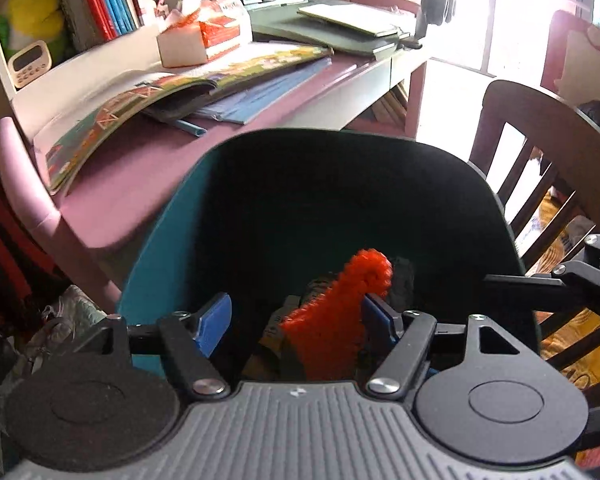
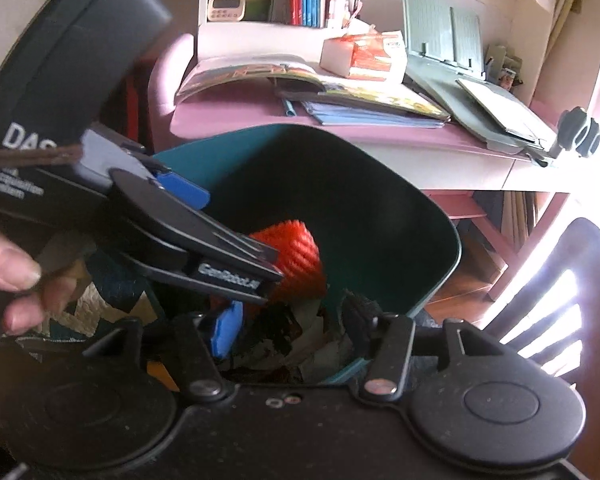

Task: Collect trash

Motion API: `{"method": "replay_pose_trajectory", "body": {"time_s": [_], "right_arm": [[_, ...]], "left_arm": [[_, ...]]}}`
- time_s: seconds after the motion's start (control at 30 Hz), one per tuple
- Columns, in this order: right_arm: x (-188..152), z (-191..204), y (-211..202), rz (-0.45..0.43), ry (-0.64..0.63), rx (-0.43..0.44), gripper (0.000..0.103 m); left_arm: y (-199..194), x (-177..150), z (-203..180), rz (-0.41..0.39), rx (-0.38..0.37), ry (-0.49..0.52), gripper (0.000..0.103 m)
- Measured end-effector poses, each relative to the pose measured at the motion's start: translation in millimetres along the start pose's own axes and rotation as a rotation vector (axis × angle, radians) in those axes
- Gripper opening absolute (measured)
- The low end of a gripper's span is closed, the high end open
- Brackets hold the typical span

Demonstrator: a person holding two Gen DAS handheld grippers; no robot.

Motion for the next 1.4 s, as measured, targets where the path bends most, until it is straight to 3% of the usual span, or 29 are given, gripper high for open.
{"method": "replay_pose_trajectory", "body": {"time_s": [0.6,0.83,0.93,1.4], "right_arm": [[-5,4,-70,-0.114,0.094,-0.010,0.057],[-12,3,-99,-0.191,0.149,-0.010,0.057],[-16,5,-111,-0.227,0.168,-0.002,0.057],[-31,25,-151,-0.358,0.201,0.013,0.057]], "left_arm": [[-90,-22,20,-0.136,-0.016,-0.076,0.076],[-125,-41,27,-0.196,-0.041,-0.099,0.076],[-139,-50,26,-0.235,-0.036,-0.082,0.081],[-178,-84,18,-0.345,-0.100,-0.085,0.082]]}}
Point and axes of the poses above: each gripper's, at about its wrist camera, not at the fingertips, and y roughly the way its jaws point, z to its left, x to its top, the point moved 5 cm from there along y, roughly the way its jaws point, and after that the axes turned 1 degree about x, right-handed, at the moved point
